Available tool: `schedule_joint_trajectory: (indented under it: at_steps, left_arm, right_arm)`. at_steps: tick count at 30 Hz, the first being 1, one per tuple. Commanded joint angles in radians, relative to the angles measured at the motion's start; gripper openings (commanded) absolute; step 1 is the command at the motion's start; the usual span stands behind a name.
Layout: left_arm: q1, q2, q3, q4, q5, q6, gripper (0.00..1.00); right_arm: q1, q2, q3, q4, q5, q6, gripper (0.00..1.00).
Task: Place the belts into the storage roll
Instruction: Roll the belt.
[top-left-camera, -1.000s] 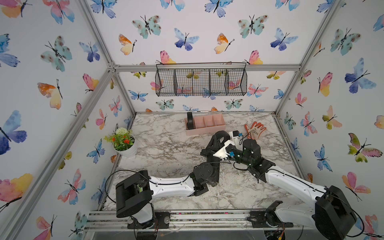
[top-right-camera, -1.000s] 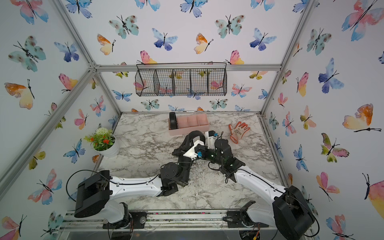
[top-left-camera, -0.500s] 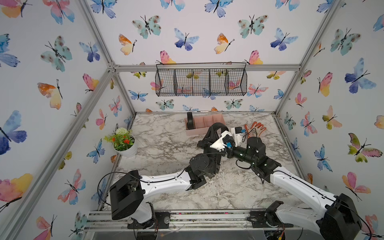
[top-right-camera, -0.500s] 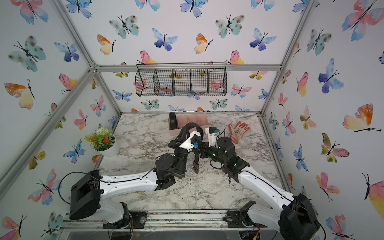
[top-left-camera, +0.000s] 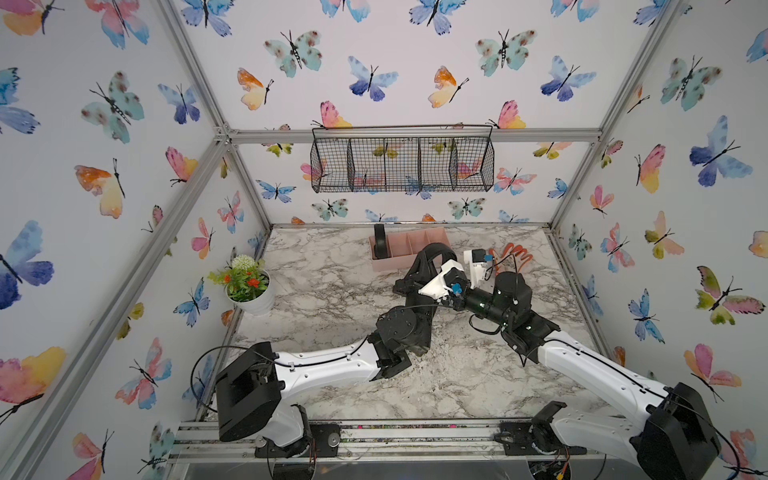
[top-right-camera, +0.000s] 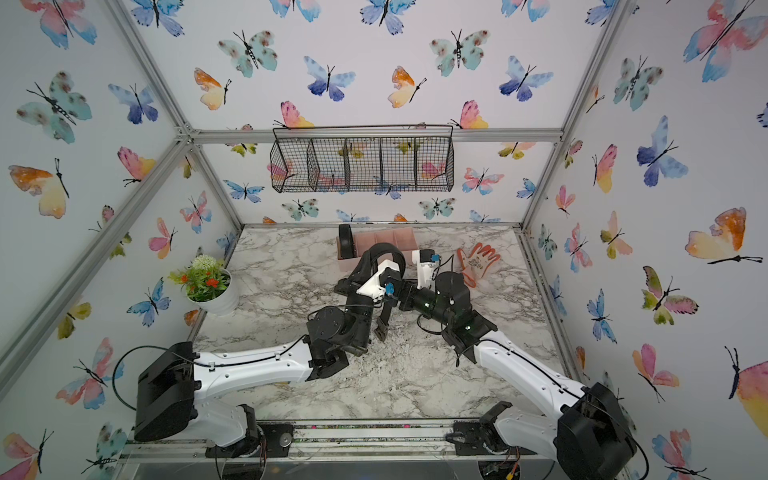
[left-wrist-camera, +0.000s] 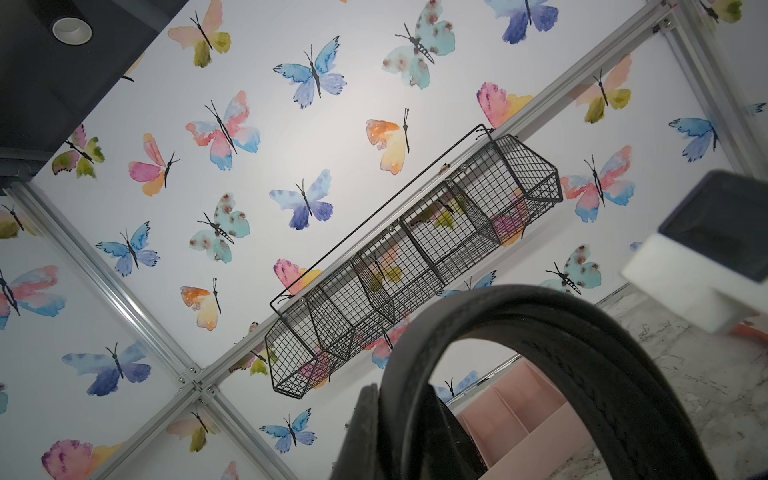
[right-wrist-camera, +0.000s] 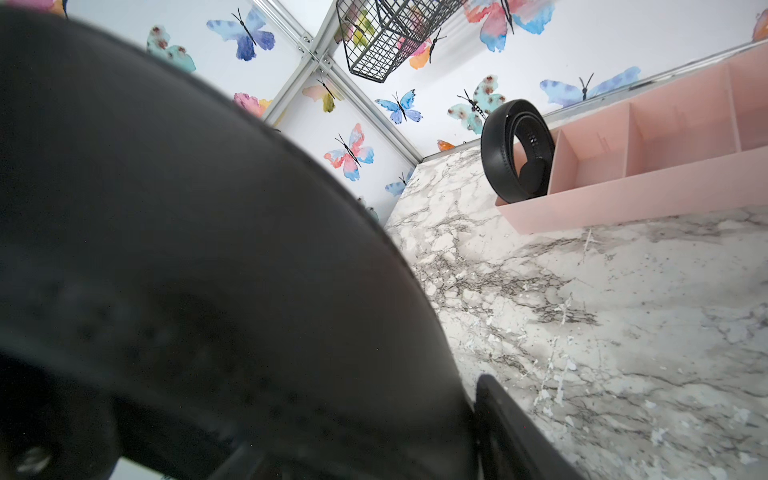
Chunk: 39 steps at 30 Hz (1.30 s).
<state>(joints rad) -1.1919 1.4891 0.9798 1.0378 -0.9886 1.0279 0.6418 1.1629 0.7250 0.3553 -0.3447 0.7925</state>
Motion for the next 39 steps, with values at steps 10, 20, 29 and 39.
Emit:
schedule_joint_trajectory:
  at_steps: [10, 20, 29, 39]
  left_arm:
    - [0.003, -0.020, 0.006, 0.135, 0.019, -0.003, 0.00]
    - [0.003, -0.064, -0.022, 0.054, 0.018, -0.110, 0.00]
    - [0.013, -0.184, 0.049, -0.521, 0.047, -0.506, 0.18]
    - [0.097, -0.241, 0.203, -1.040, 0.320, -0.893, 0.91]
  right_arm:
    - [0.004, 0.026, -0.023, 0.114, -0.052, 0.151, 0.38]
    - [0.003, 0.023, -0.019, 0.100, -0.017, 0.137, 0.09]
    - [-0.005, 0.038, 0.047, -0.067, 0.043, 0.013, 0.04]
    - [-0.008, 0.108, 0.174, -0.289, 0.153, -0.234, 0.04]
